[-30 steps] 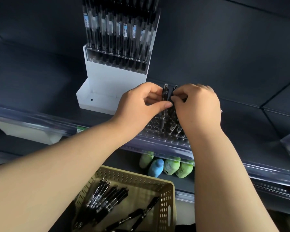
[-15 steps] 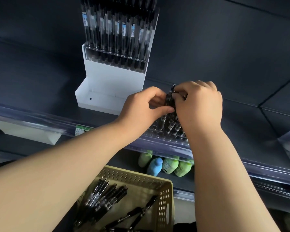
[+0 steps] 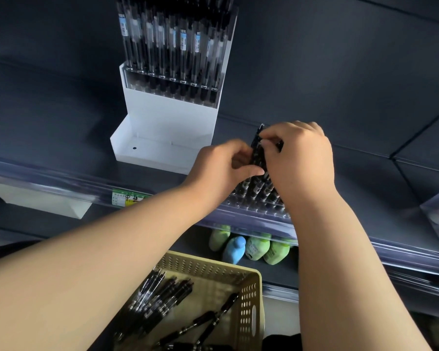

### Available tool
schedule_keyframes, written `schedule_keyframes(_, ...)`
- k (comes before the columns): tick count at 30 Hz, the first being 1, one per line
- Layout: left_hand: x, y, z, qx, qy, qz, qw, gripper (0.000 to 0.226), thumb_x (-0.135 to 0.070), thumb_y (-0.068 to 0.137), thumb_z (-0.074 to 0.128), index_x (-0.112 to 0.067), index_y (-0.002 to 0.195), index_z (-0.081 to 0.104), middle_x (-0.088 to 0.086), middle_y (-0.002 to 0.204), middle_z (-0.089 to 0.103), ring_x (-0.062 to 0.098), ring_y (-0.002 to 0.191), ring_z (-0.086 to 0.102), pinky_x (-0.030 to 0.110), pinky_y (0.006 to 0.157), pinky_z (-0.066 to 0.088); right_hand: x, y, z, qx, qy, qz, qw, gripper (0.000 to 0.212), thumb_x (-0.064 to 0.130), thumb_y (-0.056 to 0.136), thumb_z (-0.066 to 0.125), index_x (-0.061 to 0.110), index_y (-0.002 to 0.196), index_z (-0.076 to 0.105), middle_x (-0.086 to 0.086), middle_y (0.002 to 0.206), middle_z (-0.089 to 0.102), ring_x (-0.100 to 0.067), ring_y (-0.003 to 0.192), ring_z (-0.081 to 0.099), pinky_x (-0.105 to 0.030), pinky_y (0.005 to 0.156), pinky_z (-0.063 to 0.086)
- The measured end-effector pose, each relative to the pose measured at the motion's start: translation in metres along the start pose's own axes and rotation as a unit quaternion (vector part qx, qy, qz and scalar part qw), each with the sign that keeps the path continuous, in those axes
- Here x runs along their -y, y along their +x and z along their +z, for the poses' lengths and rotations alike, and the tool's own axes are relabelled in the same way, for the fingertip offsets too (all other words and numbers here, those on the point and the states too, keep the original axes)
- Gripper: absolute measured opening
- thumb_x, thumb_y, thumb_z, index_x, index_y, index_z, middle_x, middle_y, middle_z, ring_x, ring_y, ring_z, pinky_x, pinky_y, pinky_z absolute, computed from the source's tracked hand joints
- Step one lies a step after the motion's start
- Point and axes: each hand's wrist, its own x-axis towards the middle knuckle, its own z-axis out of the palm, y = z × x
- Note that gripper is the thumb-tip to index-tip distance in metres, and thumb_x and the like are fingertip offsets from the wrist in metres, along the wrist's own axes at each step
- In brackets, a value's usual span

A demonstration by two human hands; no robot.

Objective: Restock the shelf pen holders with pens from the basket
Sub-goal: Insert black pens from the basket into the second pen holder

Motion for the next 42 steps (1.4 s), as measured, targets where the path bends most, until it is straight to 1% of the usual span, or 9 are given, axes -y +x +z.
schedule_keyframes(2, -0.001, 0.0, 0.001, 0.003, 0.012, 0.013, 1.0, 0.025, -0.021, 0.072, 0.079, -0.014, 0.092, 0.068, -0.012, 0.073, 0.061, -0.002, 0.066, 0.056, 0.013, 0.068, 0.047, 0.0, 0.001, -0.001, 0.0, 0.004, 0.003, 1.0, 0.021, 0.011, 0.085, 0.057, 0.018, 0.096, 0.073, -0.004, 0.094, 0.07, -0.03, 0.097, 0.051, -0.042, 0.082, 0.044)
schedule_keyframes(4, -0.001, -0.001, 0.001, 0.008, 0.019, 0.025, 0.999, 0.024, -0.021, 0.073, 0.078, -0.014, 0.093, 0.068, -0.011, 0.075, 0.061, 0.003, 0.068, 0.057, 0.015, 0.069, 0.047, -0.001, 0.001, -0.001, -0.003, 0.007, 0.004, 1.0, 0.021, 0.01, 0.086, 0.057, 0.018, 0.096, 0.073, -0.004, 0.094, 0.07, -0.03, 0.097, 0.051, -0.043, 0.082, 0.044)
schedule_keyframes(12, 0.003, -0.004, 0.006, 0.02, 0.05, 0.053, 0.997, 0.026, -0.022, 0.076, 0.076, -0.012, 0.098, 0.068, 0.003, 0.091, 0.066, 0.017, 0.082, 0.062, 0.034, 0.079, 0.05, -0.002, 0.0, -0.003, -0.008, 0.005, 0.007, 1.0, 0.02, 0.01, 0.086, 0.056, 0.017, 0.096, 0.072, -0.006, 0.09, 0.069, -0.03, 0.094, 0.05, -0.042, 0.08, 0.044)
schedule_keyframes(16, 0.003, -0.003, 0.006, 0.023, 0.052, 0.029, 0.998, 0.025, -0.027, 0.075, 0.077, -0.016, 0.096, 0.066, -0.002, 0.09, 0.065, 0.014, 0.083, 0.061, 0.033, 0.08, 0.05, -0.003, 0.0, -0.005, -0.008, 0.002, 0.003, 1.0, 0.021, 0.009, 0.087, 0.056, 0.017, 0.097, 0.072, -0.005, 0.092, 0.069, -0.03, 0.094, 0.05, -0.04, 0.08, 0.043)
schedule_keyframes(20, 0.005, -0.003, 0.0, 0.048, 0.11, 0.01, 0.993, 0.031, -0.037, 0.076, 0.075, -0.02, 0.1, 0.063, -0.006, 0.092, 0.064, 0.012, 0.086, 0.059, 0.033, 0.081, 0.05, -0.005, -0.002, -0.011, -0.014, -0.01, -0.013, 1.0, 0.022, 0.008, 0.086, 0.056, 0.018, 0.099, 0.072, -0.005, 0.091, 0.069, -0.032, 0.093, 0.051, -0.043, 0.079, 0.044)
schedule_keyframes(28, -0.01, -0.02, -0.04, 0.036, 0.304, 0.134, 0.942, 0.04, -0.042, 0.087, 0.059, -0.023, 0.122, 0.057, -0.005, 0.114, 0.06, 0.019, 0.106, 0.055, 0.036, 0.081, 0.049, 0.0, -0.017, -0.022, -0.05, -0.034, -0.055, 0.997, 0.02, 0.007, 0.08, 0.06, 0.016, 0.091, 0.073, -0.006, 0.081, 0.069, -0.035, 0.084, 0.054, -0.041, 0.072, 0.047)
schedule_keyframes(31, -0.011, -0.031, -0.053, 0.065, 0.356, 0.133, 0.923, 0.043, -0.044, 0.09, 0.054, -0.026, 0.129, 0.05, -0.007, 0.121, 0.057, 0.016, 0.114, 0.048, 0.034, 0.084, 0.046, 0.006, -0.027, -0.022, -0.054, -0.045, -0.084, 0.994, 0.014, 0.008, 0.075, 0.063, 0.014, 0.083, 0.073, -0.005, 0.076, 0.069, -0.035, 0.078, 0.056, -0.04, 0.068, 0.048)
schedule_keyframes(36, -0.005, -0.049, -0.067, 0.113, 0.416, 0.13, 0.893, 0.038, -0.044, 0.093, 0.049, -0.028, 0.128, 0.049, -0.008, 0.117, 0.056, 0.015, 0.113, 0.049, 0.031, 0.078, 0.046, 0.016, -0.054, -0.013, 0.011, -0.061, -0.127, 0.99, 0.013, 0.011, 0.072, 0.066, 0.014, 0.082, 0.074, -0.005, 0.076, 0.069, -0.033, 0.074, 0.058, -0.037, 0.066, 0.046)
schedule_keyframes(42, 0.015, -0.068, -0.081, 0.176, 0.447, 0.102, 0.871, 0.033, -0.041, 0.093, 0.05, -0.031, 0.123, 0.052, -0.01, 0.117, 0.057, 0.015, 0.111, 0.049, 0.032, 0.081, 0.047, 0.012, -0.09, 0.0, 0.197, -0.092, -0.138, 0.966, 0.017, 0.015, 0.084, 0.057, 0.018, 0.095, 0.07, -0.001, 0.092, 0.066, -0.027, 0.094, 0.053, -0.035, 0.078, 0.044)
